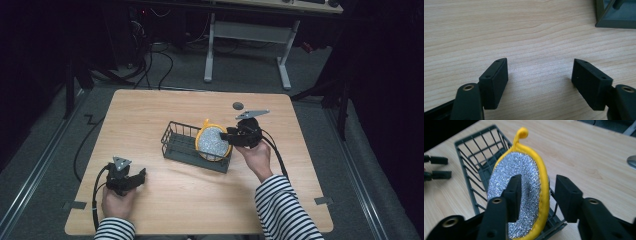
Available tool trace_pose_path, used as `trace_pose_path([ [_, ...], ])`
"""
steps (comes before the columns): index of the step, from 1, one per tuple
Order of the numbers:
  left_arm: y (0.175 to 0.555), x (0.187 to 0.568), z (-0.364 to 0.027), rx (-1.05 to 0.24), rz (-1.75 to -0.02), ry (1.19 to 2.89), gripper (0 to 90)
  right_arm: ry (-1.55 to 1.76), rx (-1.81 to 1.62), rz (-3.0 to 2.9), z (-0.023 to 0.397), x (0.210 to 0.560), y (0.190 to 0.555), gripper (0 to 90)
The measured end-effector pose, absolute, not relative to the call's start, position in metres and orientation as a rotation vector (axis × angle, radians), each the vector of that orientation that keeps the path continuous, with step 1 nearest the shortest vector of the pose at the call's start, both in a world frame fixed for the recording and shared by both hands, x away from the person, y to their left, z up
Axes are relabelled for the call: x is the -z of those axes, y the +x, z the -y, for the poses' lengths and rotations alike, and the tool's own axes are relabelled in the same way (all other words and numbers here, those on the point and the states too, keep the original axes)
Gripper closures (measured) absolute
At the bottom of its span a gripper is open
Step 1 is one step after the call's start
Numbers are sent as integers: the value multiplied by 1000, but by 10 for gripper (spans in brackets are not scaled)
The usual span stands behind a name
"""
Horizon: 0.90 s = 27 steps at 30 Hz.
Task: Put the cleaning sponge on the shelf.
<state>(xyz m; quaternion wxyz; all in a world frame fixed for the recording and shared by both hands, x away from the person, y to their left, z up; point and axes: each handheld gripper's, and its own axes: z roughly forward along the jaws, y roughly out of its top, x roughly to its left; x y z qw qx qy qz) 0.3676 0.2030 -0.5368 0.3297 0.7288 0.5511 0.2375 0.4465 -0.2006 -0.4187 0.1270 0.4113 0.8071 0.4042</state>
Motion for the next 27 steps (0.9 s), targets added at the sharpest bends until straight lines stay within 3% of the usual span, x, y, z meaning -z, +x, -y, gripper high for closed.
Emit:
trace_pose_path([
  [4, 368, 537, -203, -621, -1442, 1906, 299, 1213, -1247, -2305, 215, 407, 440, 504],
  [9, 368, 537, -203, -622, -1443, 1906, 300, 1230, -1267, -2257, 234, 400, 428, 502],
  [27, 368, 537, -203, -621, -1443, 1905, 301, 1406, -1211, -2090, 317, 424, 369, 504],
])
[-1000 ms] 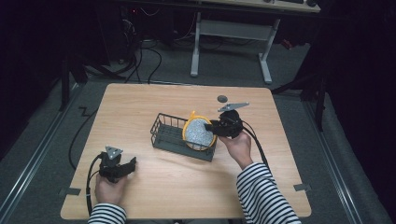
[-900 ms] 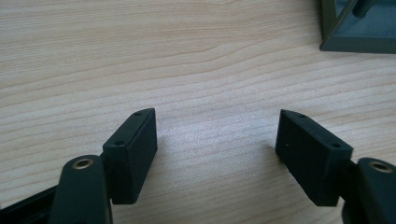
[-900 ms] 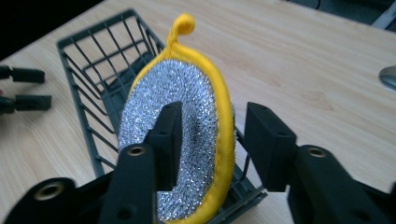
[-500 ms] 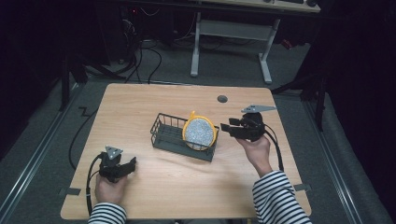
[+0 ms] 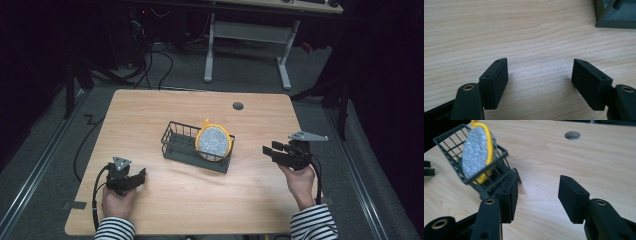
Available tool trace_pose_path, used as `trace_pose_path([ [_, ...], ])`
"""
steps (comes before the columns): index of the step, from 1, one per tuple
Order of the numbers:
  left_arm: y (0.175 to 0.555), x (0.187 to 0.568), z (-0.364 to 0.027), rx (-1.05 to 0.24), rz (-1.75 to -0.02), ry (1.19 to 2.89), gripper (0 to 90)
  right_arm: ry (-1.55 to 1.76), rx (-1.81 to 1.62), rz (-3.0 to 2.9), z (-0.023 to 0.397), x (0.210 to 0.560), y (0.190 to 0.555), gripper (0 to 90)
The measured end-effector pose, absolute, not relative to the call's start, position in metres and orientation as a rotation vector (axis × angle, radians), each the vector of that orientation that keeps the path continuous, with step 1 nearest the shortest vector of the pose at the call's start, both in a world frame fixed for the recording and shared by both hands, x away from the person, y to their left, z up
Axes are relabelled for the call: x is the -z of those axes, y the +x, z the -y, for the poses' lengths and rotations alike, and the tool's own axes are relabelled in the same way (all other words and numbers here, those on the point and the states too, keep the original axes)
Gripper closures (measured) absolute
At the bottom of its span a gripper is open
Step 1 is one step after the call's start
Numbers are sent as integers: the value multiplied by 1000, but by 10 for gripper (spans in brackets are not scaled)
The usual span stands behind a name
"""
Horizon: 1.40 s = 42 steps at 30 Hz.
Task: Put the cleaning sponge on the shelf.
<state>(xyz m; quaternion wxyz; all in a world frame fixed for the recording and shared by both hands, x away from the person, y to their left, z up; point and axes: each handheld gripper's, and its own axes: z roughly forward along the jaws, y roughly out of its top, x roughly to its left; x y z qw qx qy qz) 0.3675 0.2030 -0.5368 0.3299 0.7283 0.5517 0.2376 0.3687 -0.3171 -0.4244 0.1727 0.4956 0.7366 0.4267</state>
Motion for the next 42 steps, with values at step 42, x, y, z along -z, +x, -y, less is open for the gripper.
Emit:
trace_pose_path([
  [42, 367, 537, -203, -625, -1444, 1907, 300, 1522, -954, -2017, 332, 528, 332, 426],
])
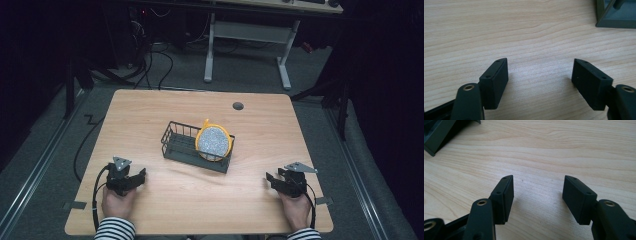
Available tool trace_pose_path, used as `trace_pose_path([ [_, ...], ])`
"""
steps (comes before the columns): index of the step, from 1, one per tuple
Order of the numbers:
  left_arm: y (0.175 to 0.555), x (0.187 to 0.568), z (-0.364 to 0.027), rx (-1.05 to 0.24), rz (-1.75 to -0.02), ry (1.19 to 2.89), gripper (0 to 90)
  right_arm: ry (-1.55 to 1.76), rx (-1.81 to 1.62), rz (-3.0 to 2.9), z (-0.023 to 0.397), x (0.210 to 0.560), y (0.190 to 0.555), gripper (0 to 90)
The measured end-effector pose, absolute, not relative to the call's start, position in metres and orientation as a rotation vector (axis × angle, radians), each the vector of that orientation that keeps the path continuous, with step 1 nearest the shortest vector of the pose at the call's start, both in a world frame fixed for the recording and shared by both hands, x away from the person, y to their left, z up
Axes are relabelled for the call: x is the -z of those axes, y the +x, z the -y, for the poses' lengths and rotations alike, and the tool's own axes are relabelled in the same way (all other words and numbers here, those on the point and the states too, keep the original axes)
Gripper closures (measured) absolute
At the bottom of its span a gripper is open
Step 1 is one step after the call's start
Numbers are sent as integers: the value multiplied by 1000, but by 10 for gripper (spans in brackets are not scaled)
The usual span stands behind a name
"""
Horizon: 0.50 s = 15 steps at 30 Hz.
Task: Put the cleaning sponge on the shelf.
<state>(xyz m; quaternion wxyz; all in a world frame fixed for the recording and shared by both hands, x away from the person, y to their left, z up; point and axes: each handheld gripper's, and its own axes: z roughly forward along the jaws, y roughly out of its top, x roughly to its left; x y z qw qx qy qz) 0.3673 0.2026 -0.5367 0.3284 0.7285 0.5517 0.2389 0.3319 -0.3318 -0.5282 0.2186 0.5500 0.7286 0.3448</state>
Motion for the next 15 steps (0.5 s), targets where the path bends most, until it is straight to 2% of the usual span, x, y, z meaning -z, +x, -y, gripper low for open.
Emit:
trace_pose_path([
  [15, 367, 537, -203, -625, -1444, 1906, 300, 1459, -880, -2050, 320, 530, 334, 391],
])
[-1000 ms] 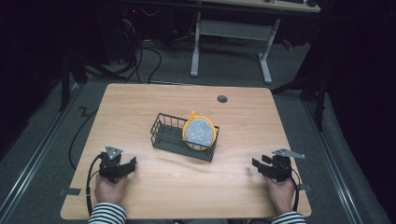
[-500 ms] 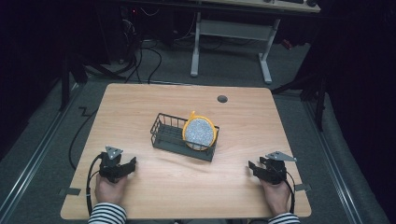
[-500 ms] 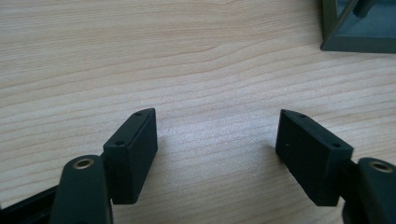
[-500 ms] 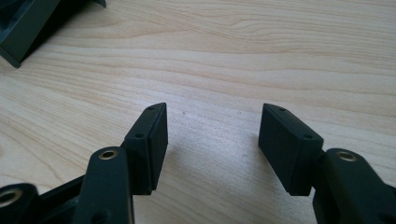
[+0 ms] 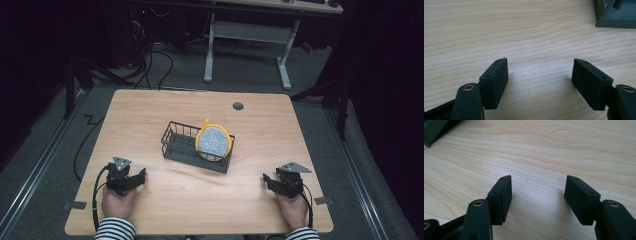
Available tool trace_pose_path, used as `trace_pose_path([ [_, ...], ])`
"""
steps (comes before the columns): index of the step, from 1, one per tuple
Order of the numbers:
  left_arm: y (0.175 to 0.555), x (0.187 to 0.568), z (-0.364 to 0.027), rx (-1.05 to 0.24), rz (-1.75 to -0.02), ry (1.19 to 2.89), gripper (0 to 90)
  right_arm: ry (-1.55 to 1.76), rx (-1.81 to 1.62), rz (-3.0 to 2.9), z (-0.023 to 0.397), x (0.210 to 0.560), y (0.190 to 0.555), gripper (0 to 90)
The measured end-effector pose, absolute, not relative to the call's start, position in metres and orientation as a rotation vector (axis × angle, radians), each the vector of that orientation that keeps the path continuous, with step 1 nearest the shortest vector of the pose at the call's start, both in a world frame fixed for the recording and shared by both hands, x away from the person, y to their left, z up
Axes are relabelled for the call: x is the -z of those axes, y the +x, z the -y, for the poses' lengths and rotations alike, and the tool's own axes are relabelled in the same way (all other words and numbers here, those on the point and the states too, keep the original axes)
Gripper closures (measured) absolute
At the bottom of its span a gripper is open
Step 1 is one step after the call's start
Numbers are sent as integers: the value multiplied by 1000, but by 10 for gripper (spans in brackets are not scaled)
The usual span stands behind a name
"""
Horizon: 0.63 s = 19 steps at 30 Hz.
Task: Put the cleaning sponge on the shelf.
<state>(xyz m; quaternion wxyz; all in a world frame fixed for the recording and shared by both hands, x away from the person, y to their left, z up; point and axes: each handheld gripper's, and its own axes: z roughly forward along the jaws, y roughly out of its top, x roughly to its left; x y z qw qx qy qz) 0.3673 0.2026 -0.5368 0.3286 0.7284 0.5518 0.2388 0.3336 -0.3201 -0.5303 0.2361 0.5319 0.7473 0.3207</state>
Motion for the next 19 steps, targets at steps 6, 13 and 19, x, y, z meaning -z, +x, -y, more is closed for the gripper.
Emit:
trace_pose_path([
  [6, 367, 537, -203, -624, -1444, 1907, 297, 1452, -875, -2055, 319, 530, 334, 390],
  [13, 367, 537, -203, -622, -1442, 1907, 294, 1453, -873, -2053, 319, 530, 334, 384],
  [19, 367, 537, -202, -621, -1437, 1911, 294, 1453, -873, -2053, 319, 530, 334, 384],
])
